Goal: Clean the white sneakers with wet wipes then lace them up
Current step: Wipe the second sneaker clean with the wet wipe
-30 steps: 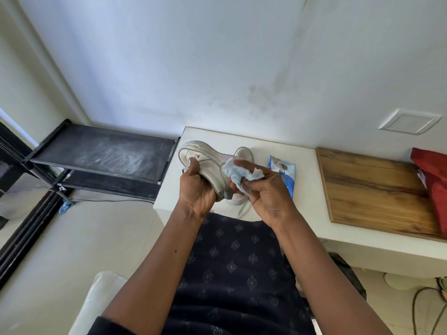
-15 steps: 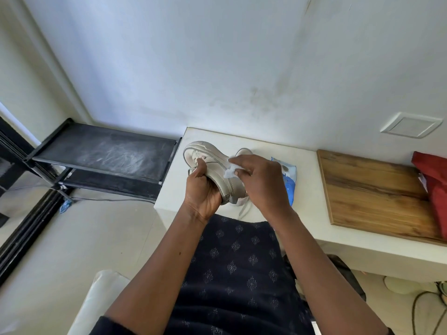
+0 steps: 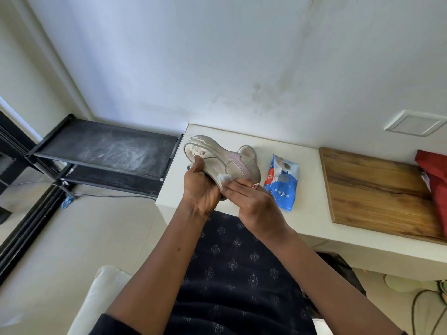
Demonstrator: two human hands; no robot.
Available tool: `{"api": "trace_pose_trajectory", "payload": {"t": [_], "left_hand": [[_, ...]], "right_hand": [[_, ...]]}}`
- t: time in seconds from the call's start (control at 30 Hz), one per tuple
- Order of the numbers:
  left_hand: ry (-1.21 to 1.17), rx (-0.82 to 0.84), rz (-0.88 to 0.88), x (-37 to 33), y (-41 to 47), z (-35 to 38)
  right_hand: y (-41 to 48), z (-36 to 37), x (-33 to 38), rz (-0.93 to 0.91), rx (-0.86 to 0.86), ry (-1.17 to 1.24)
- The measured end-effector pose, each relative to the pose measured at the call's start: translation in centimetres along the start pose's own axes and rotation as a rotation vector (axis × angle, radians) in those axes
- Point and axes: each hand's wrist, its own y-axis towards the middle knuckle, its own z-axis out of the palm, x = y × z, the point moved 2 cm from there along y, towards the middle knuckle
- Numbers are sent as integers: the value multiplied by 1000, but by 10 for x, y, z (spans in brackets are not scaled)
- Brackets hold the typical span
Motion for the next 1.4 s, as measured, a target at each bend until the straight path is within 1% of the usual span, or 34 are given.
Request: {"api": "trace_pose_trajectory", "payload": {"t": [0.17, 0.37, 0.57, 0.67, 0.8, 0.9, 0.97, 1.13, 1.3, 1.37, 1.4], "left_hand": [[-19, -1, -36, 6, 1, -5], [16, -16, -69, 9, -4, -2], [2, 2, -148, 17, -4, -4], [2, 4, -142, 18, -3, -5], [-22, -1, -107, 14, 3, -6], [-47, 7, -55, 12, 7, -7], [-33, -2, -46, 13, 7, -7], [50, -29, -49, 12, 7, -11], [50, -6, -64, 17, 2, -11], [22, -13, -46, 15, 3, -13], [8, -19, -32, 13, 4, -14]], "right_hand": [[8, 1, 3, 43, -75, 49], [22, 15, -7, 228, -52, 183], [29, 19, -10, 331, -24, 236], [24, 16, -14, 270, -8, 239], [8, 6, -16, 147, -43, 298], [-5, 4, -17, 116, -72, 342], [-8, 6, -21, 120, -83, 344], [9, 16, -16, 177, -64, 243], [40, 22, -20, 320, -35, 181], [42, 22, -16, 318, -15, 154], [39, 20, -13, 288, -15, 154]]}}
